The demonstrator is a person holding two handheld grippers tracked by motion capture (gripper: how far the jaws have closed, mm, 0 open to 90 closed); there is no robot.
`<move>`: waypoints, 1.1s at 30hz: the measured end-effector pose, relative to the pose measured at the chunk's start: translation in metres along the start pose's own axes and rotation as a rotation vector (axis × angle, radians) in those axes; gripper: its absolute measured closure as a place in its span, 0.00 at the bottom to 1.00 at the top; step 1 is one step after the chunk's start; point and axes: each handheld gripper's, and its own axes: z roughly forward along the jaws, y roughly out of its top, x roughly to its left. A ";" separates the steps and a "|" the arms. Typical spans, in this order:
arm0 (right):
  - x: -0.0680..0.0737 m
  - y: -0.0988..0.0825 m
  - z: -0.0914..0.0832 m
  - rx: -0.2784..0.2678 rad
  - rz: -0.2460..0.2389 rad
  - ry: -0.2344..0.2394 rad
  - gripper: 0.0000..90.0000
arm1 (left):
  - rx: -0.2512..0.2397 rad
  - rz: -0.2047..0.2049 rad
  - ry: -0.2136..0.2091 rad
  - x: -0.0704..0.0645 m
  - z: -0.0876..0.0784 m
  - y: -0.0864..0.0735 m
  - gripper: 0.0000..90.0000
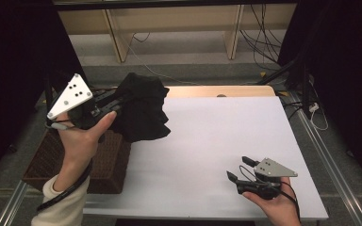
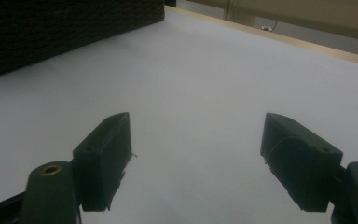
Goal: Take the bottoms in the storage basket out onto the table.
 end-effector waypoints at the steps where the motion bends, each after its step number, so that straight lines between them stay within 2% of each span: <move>1: 0.000 0.000 0.000 0.000 0.001 0.000 0.28 | 0.000 -0.001 -0.003 0.000 0.000 0.000 0.94; 33: 0.000 0.000 0.000 -0.003 -0.001 0.003 0.28 | 0.039 0.007 -0.087 -0.018 0.015 -0.005 0.94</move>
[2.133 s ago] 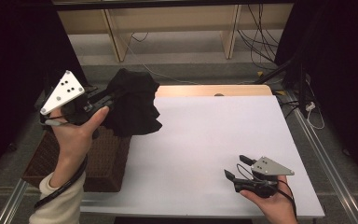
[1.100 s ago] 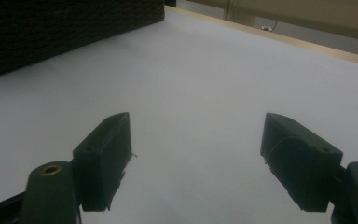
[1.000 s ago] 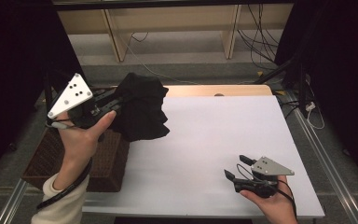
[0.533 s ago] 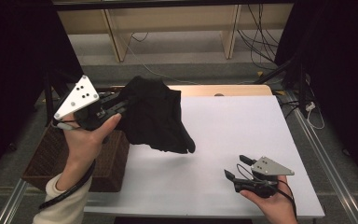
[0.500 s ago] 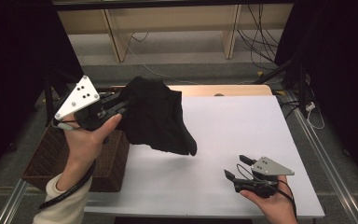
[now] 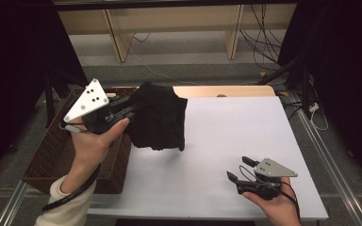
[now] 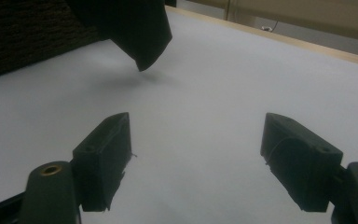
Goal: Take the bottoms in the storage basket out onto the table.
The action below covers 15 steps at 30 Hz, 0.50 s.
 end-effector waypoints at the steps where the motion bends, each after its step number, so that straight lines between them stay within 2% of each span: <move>1: 0.000 0.000 0.000 0.000 -0.001 0.000 0.28 | 0.002 0.000 -0.003 -0.001 0.000 0.000 0.94; 15: 0.000 0.000 0.000 0.000 -0.001 -0.001 0.28 | 0.040 0.003 -0.063 -0.012 0.015 -0.007 0.94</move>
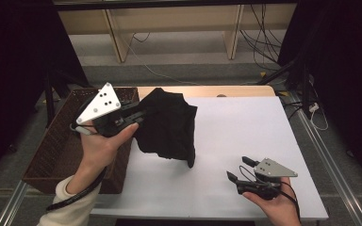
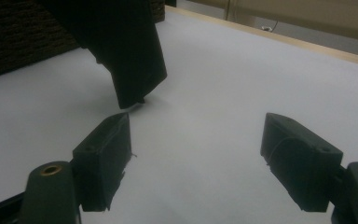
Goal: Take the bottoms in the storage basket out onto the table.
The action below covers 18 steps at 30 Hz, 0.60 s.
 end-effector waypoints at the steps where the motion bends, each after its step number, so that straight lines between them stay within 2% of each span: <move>1: 0.000 0.000 0.000 0.000 0.000 0.000 0.28 | 0.004 0.001 -0.006 -0.001 0.002 -0.001 0.94; 18: 0.000 0.000 0.000 0.000 0.000 0.001 0.28 | 0.081 0.022 -0.088 -0.019 0.027 -0.014 0.94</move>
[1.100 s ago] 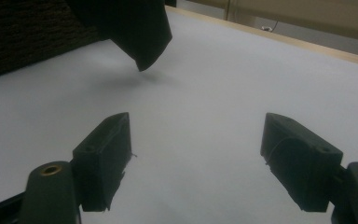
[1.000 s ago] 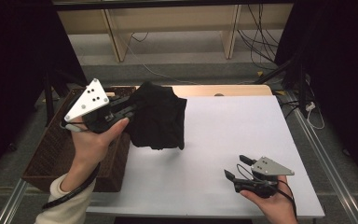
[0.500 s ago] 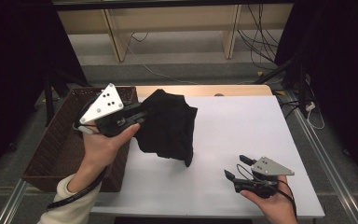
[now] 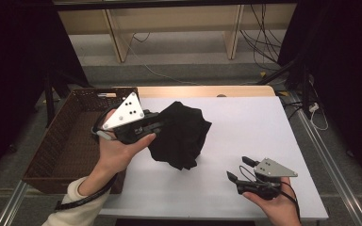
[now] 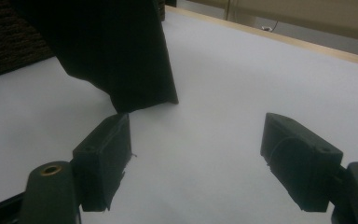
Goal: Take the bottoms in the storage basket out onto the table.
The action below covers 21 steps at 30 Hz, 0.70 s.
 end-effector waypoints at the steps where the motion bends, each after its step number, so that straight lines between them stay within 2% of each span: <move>1: 0.000 0.000 0.000 0.000 0.000 0.000 0.28 | 0.003 -0.001 -0.004 -0.001 0.001 -0.001 0.94; 21: 0.000 0.000 0.000 0.000 0.001 0.001 0.28 | 0.088 0.005 -0.063 -0.007 0.028 -0.019 0.94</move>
